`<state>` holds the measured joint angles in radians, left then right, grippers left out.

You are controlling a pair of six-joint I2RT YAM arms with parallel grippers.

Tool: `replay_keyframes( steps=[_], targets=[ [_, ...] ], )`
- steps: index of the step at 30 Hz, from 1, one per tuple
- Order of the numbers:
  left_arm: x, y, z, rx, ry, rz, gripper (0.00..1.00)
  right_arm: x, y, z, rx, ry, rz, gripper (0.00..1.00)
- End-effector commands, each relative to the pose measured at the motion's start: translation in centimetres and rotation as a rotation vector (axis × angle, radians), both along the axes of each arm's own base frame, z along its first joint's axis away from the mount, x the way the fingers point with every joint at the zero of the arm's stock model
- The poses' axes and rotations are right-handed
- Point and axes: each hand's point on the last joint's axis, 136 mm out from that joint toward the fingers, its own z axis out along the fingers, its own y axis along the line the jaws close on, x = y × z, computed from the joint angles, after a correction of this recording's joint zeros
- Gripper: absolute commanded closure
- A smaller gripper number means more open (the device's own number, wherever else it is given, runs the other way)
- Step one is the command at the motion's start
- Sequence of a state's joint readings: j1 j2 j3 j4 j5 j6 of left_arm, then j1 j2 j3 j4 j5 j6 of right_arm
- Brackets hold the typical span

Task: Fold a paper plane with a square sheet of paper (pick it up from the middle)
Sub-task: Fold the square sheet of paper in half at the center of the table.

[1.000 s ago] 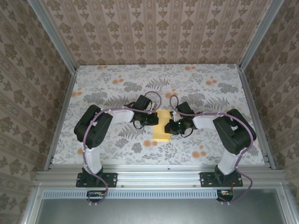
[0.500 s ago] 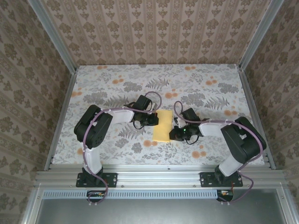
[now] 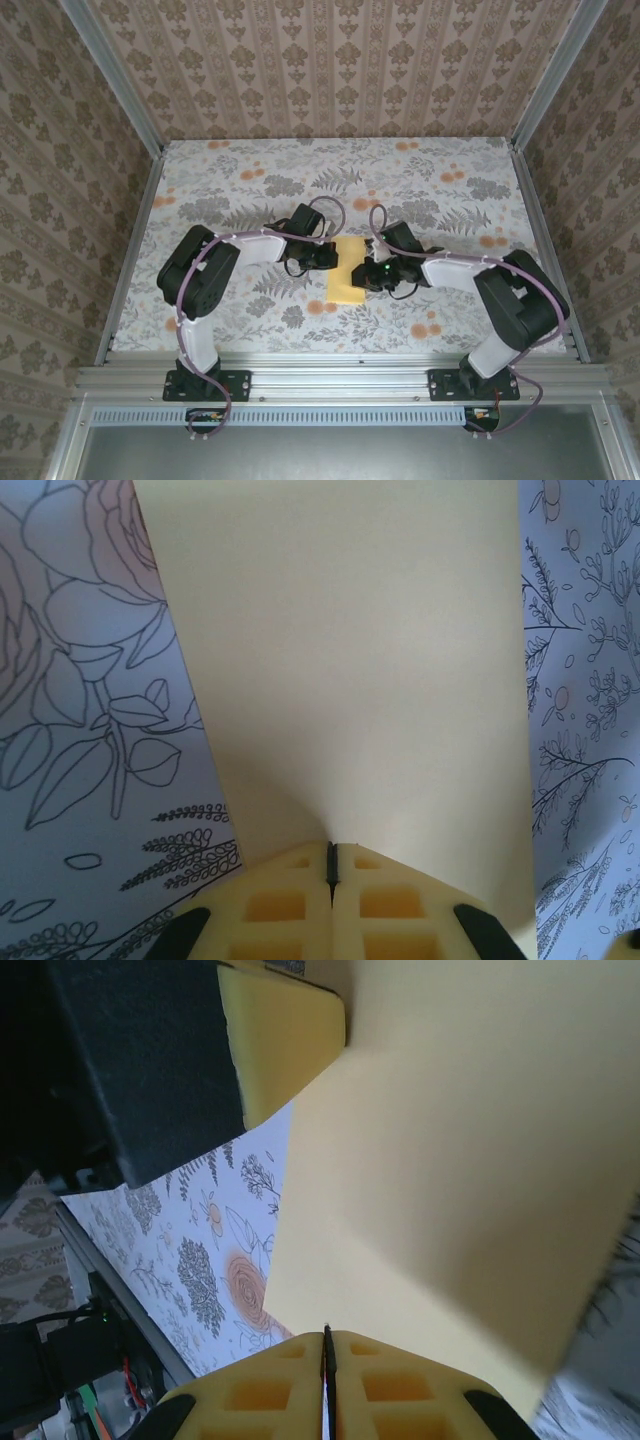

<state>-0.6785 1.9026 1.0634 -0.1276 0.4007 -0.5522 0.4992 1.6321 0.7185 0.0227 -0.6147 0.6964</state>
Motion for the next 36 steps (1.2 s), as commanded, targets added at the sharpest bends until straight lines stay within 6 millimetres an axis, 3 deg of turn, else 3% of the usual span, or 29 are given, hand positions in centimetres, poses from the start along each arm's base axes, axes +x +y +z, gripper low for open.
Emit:
replay_keyframes(
  steps=[1,8,17,22,25,30,36],
  targets=[
    [-3.0,4.7,-4.4,0.21,0.116,0.019,0.97,-0.9,0.4,-1.6,-0.012,0.055,0.022,0.87],
    [-3.0,4.7,-4.7,0.211,0.118,0.017,0.97,-3.5,-1.1,-4.3,-0.121,0.099,0.06,0.87],
    [-2.8,4.7,-4.7,0.212,0.117,0.02,0.97,-7.9,-4.1,-5.8,-0.183,0.165,0.062,0.87],
    [-2.6,4.5,-4.6,0.206,0.114,0.015,0.97,-8.9,-5.0,-6.1,-0.195,0.17,0.041,0.87],
    [-2.4,4.1,-4.3,0.197,0.113,0.01,0.97,-8.0,-4.5,-4.6,-0.161,0.136,0.028,0.87],
    [-1.8,3.3,-3.1,0.168,0.096,0.003,0.96,-4.2,-3.7,0.1,-0.084,0.005,-0.04,0.87],
    [-0.6,1.9,-1.1,0.116,0.07,-0.009,0.94,0.0,-5.2,2.3,-0.057,-0.059,-0.144,0.8]
  ],
)
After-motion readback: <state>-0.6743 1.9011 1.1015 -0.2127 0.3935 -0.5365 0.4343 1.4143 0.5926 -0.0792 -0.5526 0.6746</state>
